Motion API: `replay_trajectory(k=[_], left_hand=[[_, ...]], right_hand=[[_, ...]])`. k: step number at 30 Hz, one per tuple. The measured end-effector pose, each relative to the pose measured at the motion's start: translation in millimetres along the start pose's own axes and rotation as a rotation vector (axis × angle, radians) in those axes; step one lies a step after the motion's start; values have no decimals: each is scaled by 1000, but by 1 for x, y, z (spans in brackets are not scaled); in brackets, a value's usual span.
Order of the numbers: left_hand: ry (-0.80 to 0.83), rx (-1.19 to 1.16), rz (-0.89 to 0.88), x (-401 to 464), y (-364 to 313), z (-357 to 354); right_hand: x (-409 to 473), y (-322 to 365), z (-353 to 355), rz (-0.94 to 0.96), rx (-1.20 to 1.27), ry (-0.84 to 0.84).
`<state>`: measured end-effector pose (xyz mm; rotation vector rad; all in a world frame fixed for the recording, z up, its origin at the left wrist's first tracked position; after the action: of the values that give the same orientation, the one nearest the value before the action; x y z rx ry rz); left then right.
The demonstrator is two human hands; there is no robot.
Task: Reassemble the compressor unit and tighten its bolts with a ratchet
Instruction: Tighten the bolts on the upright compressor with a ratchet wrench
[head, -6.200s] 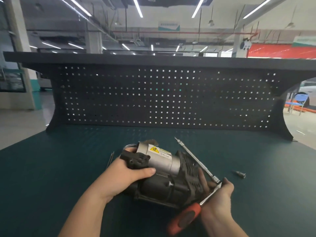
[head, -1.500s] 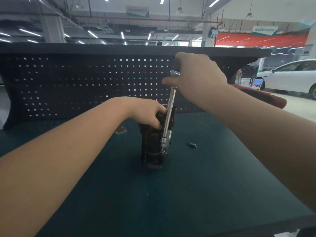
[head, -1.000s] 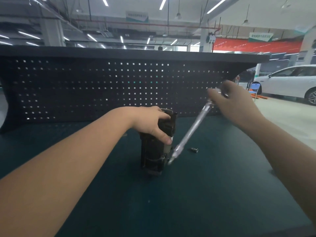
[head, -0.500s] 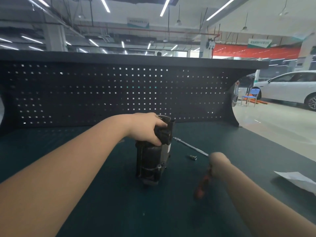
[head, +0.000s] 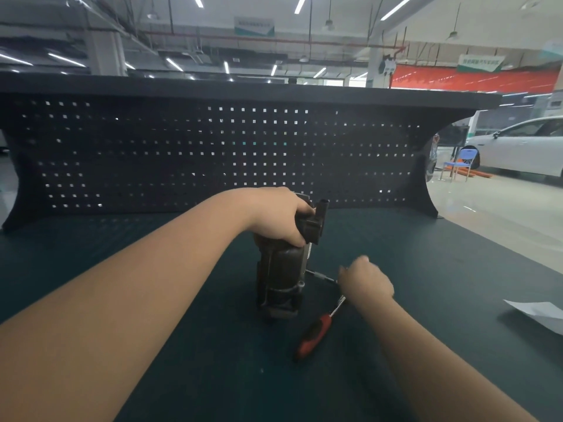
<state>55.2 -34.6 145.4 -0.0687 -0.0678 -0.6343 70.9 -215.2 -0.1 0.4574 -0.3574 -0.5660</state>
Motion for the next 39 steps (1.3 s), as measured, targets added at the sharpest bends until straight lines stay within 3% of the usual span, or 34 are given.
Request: replay_trajectory(k=[2, 4, 6, 9, 13, 18, 25, 30, 35, 37, 39], left_hand=[[15, -2, -12, 0, 0, 0], [26, -6, -25, -1, -1, 0], [32, -7, -33, -2, -1, 0], [29, -10, -45, -2, -2, 1], [-8, -41, -72, -2, -5, 4], [-75, -49, -78, -6, -4, 9], [-168, -29, -15, -5, 0, 13], [-126, 29, 12, 0, -7, 12], [9, -1, -79, -15, 3, 13], [-30, -75, -99, -23, 15, 10], [-107, -301, -102, -27, 25, 6]], right_hand=[[-8, 36, 22, 160, 459, -26], [-38, 72, 32, 319, 934, 176], [-67, 81, 27, 421, 1089, 353], [-89, 74, 17, 515, 1037, 415], [-87, 73, 17, 578, 911, 311], [-93, 75, 16, 623, 973, 198], [-97, 83, 2, 480, 925, 98], [-96, 96, 12, 527, 772, -30], [-96, 98, 18, 549, 745, -54], [-97, 100, 16, 534, 740, -63], [-99, 99, 16, 496, 714, -107]])
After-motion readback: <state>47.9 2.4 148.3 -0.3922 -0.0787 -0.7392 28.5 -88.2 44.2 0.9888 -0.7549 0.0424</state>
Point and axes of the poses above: each hand's wrist, its own x-axis towards the middle knuckle, its own z-axis out of the back of the hand, y = z × x, the point moved 10 cm from there along x, towards the middle knuckle, and after that the axes turned 4 degrees about -y, right-handed, at the moved point
